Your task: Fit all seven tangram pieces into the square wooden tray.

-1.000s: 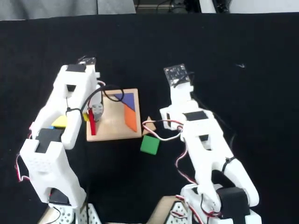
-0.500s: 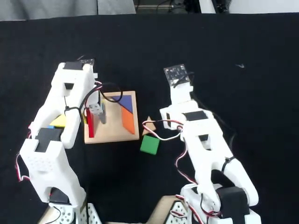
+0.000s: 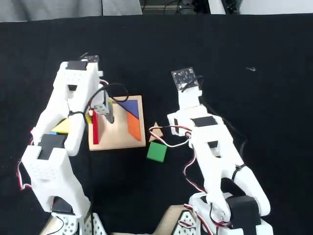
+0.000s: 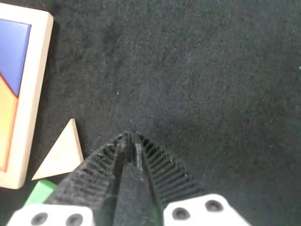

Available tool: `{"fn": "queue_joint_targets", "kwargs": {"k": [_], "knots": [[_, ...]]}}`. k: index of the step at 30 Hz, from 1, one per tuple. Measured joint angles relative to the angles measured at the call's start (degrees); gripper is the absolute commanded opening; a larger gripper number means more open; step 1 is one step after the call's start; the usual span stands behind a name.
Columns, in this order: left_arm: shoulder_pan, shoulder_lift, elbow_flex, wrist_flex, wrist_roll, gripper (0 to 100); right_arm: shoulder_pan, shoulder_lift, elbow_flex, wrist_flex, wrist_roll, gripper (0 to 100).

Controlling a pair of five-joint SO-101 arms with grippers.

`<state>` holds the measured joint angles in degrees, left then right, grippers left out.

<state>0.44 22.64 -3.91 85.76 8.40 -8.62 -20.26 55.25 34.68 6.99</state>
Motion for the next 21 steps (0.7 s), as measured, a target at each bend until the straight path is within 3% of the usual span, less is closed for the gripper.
{"fn": "queue_joint_targets", "kwargs": {"k": [5, 12, 21], "knots": [[5.0, 0.0, -0.4, 0.1, 0.0, 22, 0.0, 0.0, 0.0, 0.0, 0.0, 1.2], [5.6, 0.1, -6.3, 0.6, 0.0, 22, 0.0, 0.0, 0.0, 0.0, 0.0, 1.2], [8.5, 0.1, -0.5, -13.8, -0.2, 22, 0.0, 0.0, 0.0, 0.0, 0.0, 1.2]]}}
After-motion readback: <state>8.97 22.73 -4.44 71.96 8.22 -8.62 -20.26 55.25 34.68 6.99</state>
